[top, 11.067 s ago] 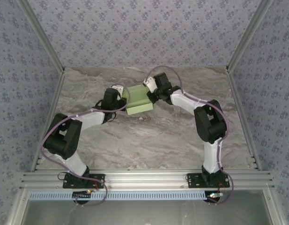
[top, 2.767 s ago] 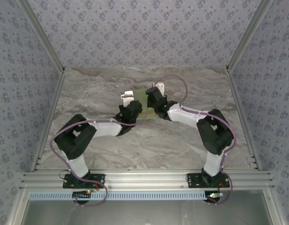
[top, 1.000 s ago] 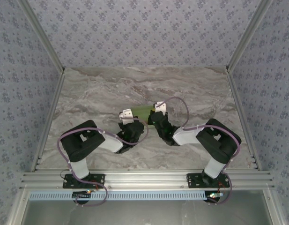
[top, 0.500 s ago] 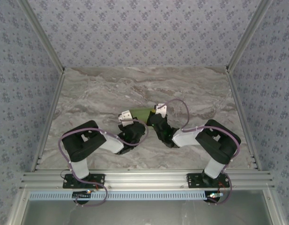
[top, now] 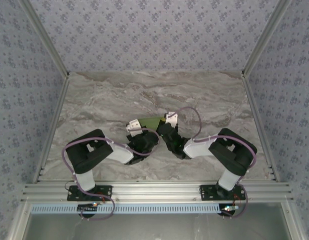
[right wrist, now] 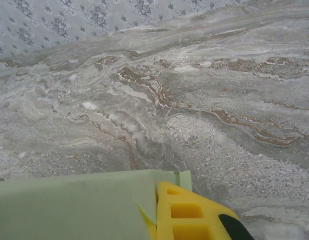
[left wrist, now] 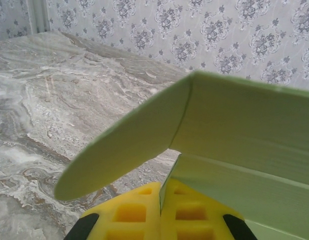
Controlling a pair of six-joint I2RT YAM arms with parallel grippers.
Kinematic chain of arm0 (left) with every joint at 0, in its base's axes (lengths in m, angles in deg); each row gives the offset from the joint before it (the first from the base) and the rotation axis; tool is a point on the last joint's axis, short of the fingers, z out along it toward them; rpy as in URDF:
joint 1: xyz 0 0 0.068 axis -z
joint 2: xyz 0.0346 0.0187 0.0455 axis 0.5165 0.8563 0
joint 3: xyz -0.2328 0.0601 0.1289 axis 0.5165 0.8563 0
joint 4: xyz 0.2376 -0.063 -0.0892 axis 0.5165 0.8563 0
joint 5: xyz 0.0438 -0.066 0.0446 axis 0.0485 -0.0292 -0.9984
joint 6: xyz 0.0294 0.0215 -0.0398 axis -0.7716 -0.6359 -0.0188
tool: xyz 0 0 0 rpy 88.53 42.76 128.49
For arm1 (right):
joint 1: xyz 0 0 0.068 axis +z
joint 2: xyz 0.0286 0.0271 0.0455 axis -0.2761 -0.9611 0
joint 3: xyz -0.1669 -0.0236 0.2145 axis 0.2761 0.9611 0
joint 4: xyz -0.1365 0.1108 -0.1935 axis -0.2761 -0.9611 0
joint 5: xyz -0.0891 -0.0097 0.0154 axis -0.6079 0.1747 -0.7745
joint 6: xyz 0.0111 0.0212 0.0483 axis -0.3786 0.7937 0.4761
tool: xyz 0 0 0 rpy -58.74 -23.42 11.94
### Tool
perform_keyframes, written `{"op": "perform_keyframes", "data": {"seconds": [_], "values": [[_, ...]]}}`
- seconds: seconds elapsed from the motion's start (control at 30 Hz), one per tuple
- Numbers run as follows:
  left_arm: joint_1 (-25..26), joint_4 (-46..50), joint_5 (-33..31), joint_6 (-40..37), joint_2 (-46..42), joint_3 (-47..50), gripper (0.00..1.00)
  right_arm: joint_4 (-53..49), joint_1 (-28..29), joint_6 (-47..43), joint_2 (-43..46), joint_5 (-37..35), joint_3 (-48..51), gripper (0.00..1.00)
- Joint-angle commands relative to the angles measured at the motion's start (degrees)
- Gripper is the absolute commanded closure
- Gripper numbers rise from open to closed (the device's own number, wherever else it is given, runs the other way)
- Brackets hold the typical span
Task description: Fold the paper box
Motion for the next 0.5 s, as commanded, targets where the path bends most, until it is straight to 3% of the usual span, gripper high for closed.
{"op": "perform_keyframes", "data": {"seconds": [0.0,0.17,0.3,0.47], "values": [[-1.57,15.98,-5.89,4.12,0.85,2.88,1.0,-14.8,-1.43,5.22,0.01,-7.43,0.15,0.94],[-1.57,14.07,-3.99,2.46,-0.02,3.36,1.0,-16.34,-2.44,5.64,0.33,-6.91,-0.32,0.94],[-2.24,2.98,1.67,-5.86,-0.21,5.85,1.0,-13.91,-4.42,3.31,0.88,-4.08,0.71,0.95],[-3.84,-1.26,6.71,-10.69,-1.23,5.88,1.0,-12.69,-6.72,-1.66,2.06,-1.47,0.4,0.95]]}}
